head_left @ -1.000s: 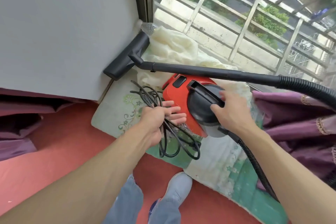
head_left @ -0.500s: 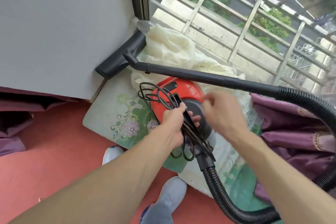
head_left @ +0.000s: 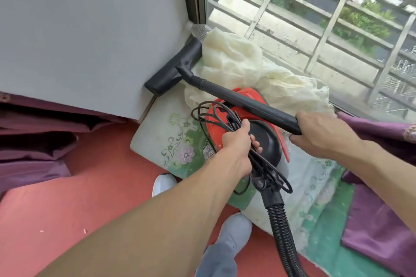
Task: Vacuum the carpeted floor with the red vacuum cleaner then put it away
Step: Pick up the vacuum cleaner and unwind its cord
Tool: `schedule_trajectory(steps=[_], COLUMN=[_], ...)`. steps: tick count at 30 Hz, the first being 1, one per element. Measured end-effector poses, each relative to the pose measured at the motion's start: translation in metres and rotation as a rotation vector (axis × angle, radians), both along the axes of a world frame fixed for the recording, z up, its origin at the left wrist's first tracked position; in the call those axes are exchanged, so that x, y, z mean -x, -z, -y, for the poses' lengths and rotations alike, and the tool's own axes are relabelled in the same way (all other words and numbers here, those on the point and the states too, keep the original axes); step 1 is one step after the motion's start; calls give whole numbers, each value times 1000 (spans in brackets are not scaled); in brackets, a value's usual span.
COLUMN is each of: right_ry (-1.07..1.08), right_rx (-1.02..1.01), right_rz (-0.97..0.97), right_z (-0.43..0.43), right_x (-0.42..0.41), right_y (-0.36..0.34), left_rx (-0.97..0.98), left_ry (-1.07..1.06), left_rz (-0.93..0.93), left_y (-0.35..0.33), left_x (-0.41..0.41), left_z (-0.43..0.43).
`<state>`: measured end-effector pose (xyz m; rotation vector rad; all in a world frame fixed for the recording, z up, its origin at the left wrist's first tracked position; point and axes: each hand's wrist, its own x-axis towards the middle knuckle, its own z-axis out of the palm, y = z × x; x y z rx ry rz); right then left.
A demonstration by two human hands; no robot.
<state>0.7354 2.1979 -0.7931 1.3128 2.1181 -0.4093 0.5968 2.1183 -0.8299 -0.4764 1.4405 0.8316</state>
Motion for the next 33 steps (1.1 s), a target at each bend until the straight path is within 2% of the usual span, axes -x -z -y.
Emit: schedule_trajectory(steps=[3, 8, 14, 21, 26, 33], right_ry=[-18, -22, -36, -5, 45, 140], right_rx=[-66, -107, -73, -2, 3, -69], right_rz=[-57, -98, -135, -185, -203, -179], right_z=[25, 60, 103, 172, 249, 371], right_x=[8, 20, 32, 37, 24, -12], right_y=[-28, -101, -193, -295, -339, -380], left_rx=[25, 67, 116, 125, 100, 100], left_ry=[-1, -63, -138, -131, -117, -44], left_rz=[-28, -90, -142, -185, -174, -112], left_y=[-8, -62, -155, -264, -321, -351], left_x=[5, 18, 39, 46, 32, -3], left_z=[11, 29, 78, 138, 193, 285])
